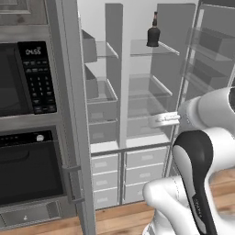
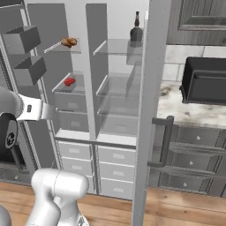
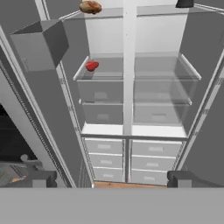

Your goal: There's a chicken drumstick in the fridge that needs to be moved to the freezer for freezing. Pick up the chicken drumstick from the fridge, place it on any shelf in the freezer, and close the fridge and freezer doors when done.

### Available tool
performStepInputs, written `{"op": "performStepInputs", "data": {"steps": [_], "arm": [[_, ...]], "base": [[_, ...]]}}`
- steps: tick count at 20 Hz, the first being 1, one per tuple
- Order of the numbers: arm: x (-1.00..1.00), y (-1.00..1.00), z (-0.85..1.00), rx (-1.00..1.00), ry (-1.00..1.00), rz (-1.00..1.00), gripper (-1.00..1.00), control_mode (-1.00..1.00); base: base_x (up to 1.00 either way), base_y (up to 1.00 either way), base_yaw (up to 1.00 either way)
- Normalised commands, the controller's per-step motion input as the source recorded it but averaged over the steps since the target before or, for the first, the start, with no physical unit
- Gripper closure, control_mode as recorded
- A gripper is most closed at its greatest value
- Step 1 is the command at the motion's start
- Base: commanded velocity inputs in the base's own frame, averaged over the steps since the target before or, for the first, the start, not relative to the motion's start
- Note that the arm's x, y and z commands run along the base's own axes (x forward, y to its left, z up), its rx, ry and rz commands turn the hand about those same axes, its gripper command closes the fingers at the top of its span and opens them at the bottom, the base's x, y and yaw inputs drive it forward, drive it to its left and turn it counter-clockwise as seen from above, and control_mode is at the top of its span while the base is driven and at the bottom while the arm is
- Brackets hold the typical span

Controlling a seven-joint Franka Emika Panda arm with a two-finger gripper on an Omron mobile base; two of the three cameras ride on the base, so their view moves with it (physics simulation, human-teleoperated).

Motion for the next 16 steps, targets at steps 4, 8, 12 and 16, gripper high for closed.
{"op": "performStepInputs", "data": {"steps": [4,8,12,16], "arm": [[-0.19,-0.54,-0.01,0.03,-0.03,-0.01,-1.00,-1.00],[-0.49,-0.65,-0.14,0.00,-0.17,0.00,-1.00,-1.00],[-0.21,-0.77,-0.21,0.01,-0.18,0.00,-1.00,-1.00],[0.00,-0.91,-0.31,0.04,-0.18,0.00,-1.00,-1.00]], "base": [[0.00,0.00,0.00],[0.00,0.00,0.00],[0.00,0.00,0.00],[0.00,0.00,0.00]]}}
